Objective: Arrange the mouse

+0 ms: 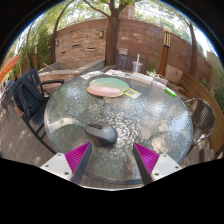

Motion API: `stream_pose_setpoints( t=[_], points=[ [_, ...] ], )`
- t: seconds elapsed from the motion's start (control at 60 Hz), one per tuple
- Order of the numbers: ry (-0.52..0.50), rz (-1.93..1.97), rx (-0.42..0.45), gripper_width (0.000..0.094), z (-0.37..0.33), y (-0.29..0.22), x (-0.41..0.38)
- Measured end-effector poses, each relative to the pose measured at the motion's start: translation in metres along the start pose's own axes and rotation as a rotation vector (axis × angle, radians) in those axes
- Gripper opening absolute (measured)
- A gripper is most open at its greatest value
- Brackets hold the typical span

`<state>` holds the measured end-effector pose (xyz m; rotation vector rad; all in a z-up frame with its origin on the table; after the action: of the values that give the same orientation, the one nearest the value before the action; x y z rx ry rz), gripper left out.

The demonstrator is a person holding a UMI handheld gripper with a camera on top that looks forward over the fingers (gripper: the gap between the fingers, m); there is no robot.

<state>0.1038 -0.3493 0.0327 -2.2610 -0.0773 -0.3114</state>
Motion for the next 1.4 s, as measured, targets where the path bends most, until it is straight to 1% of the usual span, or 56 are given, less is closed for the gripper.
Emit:
stream_pose_setpoints(
  t=[0.083, 0.15, 0.233, 0.3, 0.333, 0.383, 0.433, 0.467, 0.633, 0.683, 0.7, 0.8, 0.867, 0.95, 1.067, 1.1, 1.167, 1.2, 1.267, 1.35, 1.383, 1.4],
  points=[
    [0.015, -0.012, 0.018, 0.0857, 0.023, -0.015, -0.009],
    [0.027, -0.004, 0.03, 0.0843, 0.039, -0.027, -0.014],
    [0.045, 0.01, 0.032, 0.0844, 0.059, -0.042, -0.012],
    [0.054, 0.027, 0.025, 0.0813, 0.072, -0.05, -0.013],
    [0.056, 0.031, 0.017, 0.0777, 0.08, -0.054, -0.013],
    [0.054, 0.029, 0.004, 0.0691, 0.086, -0.056, -0.015],
    [0.03, 0.029, 0.003, 0.0526, 0.09, -0.058, -0.021],
    [0.03, 0.027, 0.006, 0.0521, 0.091, -0.061, -0.021],
    [0.051, 0.013, -0.002, 0.0405, 0.089, -0.061, -0.023],
    [0.059, 0.026, -0.015, 0.0392, 0.088, -0.061, -0.023],
    [0.061, 0.028, -0.019, 0.0373, 0.087, -0.061, -0.023],
    [0.093, 0.056, -0.033, 0.0372, 0.078, -0.069, -0.015],
    [0.111, 0.098, -0.002, 0.0372, 0.063, -0.097, -0.004],
    [0.12, 0.16, 0.077, 0.0372, 0.043, -0.153, 0.008],
    [0.114, 0.221, 0.213, 0.0371, 0.039, -0.251, 0.022],
    [0.113, 0.235, 0.237, 0.0369, 0.049, -0.279, 0.021],
    [0.084, 0.268, 0.256, 0.0369, 0.073, -0.316, 0.01],
    [0.071, 0.28, 0.251, 0.0369, 0.092, -0.332, 0.007],
    [0.052, 0.284, 0.211, 0.0371, 0.137, -0.34, -0.008],
    [0.039, 0.268, 0.127, 0.0372, 0.192, -0.332, -0.033],
    [0.039, 0.246, 0.09, 0.0373, 0.216, -0.314, -0.048],
    [0.036, 0.237, 0.07, 0.0373, 0.225, -0.312, -0.05]
  ],
)
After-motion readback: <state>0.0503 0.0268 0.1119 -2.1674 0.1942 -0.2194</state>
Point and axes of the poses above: the point between the fingertips, and its own axes, seen from behind it with the camera up: x to the right, y down, z forward, the way the camera looks, the point moved 5 cm from there along -z, backward, against the way the camera looks, and after that the axes turned 15 degrees about y, right-handed, at the moved point
